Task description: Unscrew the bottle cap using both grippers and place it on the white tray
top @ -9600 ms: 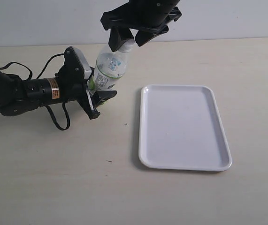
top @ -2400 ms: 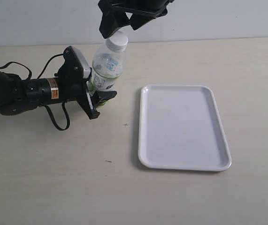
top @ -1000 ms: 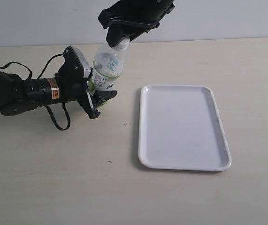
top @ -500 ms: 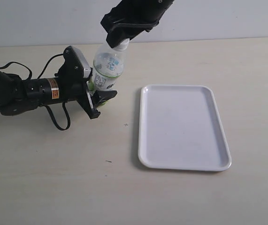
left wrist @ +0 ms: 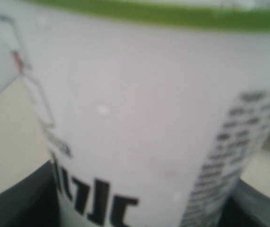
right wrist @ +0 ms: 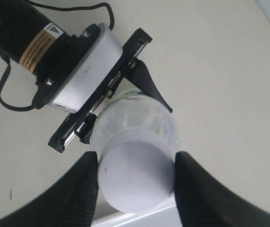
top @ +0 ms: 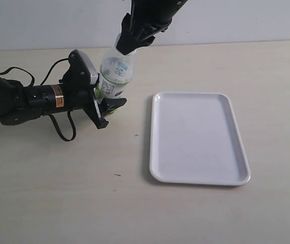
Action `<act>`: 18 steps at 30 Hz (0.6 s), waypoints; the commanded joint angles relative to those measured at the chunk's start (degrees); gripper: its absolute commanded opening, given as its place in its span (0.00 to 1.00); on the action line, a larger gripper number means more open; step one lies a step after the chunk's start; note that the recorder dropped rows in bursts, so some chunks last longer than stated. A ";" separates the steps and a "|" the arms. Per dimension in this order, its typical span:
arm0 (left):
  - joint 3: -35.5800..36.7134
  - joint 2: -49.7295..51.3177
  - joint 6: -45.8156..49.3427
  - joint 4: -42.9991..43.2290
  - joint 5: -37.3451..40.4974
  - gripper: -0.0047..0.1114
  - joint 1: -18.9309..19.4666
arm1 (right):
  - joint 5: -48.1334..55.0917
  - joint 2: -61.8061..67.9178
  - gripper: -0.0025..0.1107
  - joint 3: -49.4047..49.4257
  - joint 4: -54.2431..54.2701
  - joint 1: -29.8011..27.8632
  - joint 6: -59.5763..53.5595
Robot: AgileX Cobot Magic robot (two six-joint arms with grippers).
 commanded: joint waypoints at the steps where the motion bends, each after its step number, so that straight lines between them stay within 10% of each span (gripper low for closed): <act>1: 0.23 -0.07 -0.25 -0.22 1.19 0.04 -0.11 | -0.18 -0.12 0.02 -0.22 -0.54 0.03 -9.01; 18: 0.10 -0.07 -0.38 -0.22 1.19 0.04 -0.11 | -0.81 -0.12 0.02 -0.22 -0.27 0.03 -35.03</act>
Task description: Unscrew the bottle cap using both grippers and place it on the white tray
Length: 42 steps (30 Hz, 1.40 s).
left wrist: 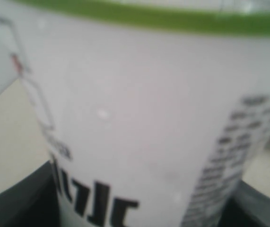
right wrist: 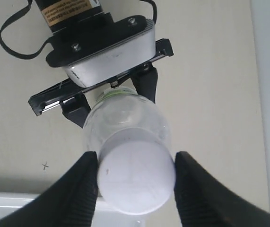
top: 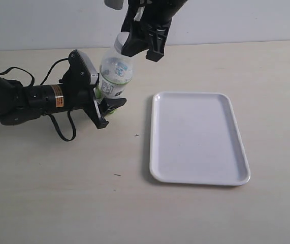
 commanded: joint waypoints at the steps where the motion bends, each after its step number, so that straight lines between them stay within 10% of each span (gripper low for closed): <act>1: 0.10 -0.07 -0.56 -0.13 1.19 0.04 -0.11 | -0.81 -0.12 0.02 -0.22 -0.41 0.03 -7.45; 28: -0.25 -0.07 -0.62 -0.34 1.19 0.04 -0.11 | -2.88 -0.12 0.03 -0.22 0.25 0.03 -43.44; 37: -0.39 -0.07 -0.62 -0.34 1.31 0.04 -0.11 | -2.61 -0.12 0.60 -0.22 2.85 0.03 -43.22; 42: -0.39 -0.07 -0.62 -0.34 1.31 0.04 -0.11 | -2.72 -0.12 0.75 -0.22 3.54 0.03 -35.14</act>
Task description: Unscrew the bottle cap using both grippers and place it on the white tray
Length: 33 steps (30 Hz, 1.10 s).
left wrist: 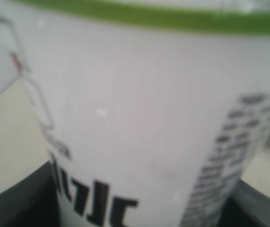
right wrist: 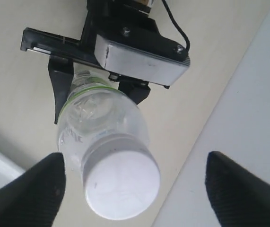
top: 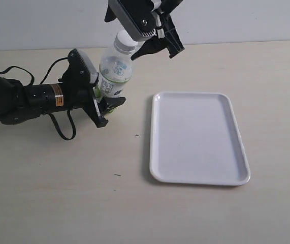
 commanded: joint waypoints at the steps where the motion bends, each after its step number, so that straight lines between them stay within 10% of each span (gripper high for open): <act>1: -0.19 -0.07 -0.40 0.14 0.77 0.04 -0.11 | -0.59 -0.12 0.76 -0.22 1.43 0.03 8.72; 18: -0.19 -0.07 -0.40 0.14 1.27 0.04 0.00 | 0.03 -0.12 0.75 -0.22 1.67 0.03 75.45; 33: -0.19 -0.07 -0.40 -0.94 2.78 0.04 0.00 | 2.27 -0.12 0.52 -0.22 0.37 0.03 90.91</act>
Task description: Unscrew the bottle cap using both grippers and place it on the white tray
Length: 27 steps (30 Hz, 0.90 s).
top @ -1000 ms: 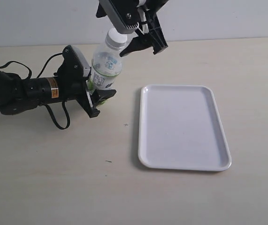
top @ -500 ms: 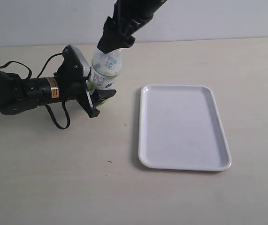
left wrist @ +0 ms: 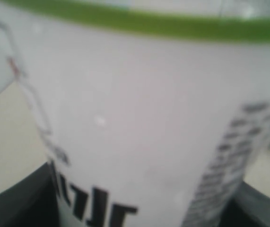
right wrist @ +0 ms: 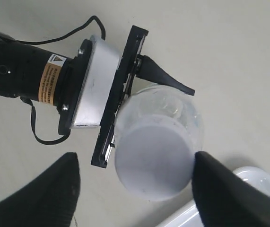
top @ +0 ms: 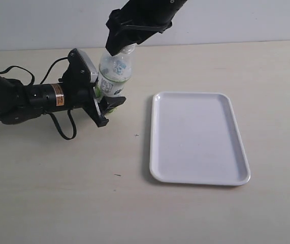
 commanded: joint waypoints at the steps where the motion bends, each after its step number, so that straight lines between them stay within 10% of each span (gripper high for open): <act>1: -0.07 -0.07 -0.20 -0.39 2.08 0.04 0.00 | -1.17 -0.12 0.48 -0.22 -0.16 0.03 0.87; 9: -0.07 -0.07 -0.20 -0.39 2.08 0.04 0.00 | -2.19 -0.12 0.31 -0.22 -0.16 0.03 0.87; 27: -0.07 -0.07 0.17 -0.37 3.10 0.04 0.00 | -5.48 -0.12 0.48 -0.22 -0.16 0.03 0.13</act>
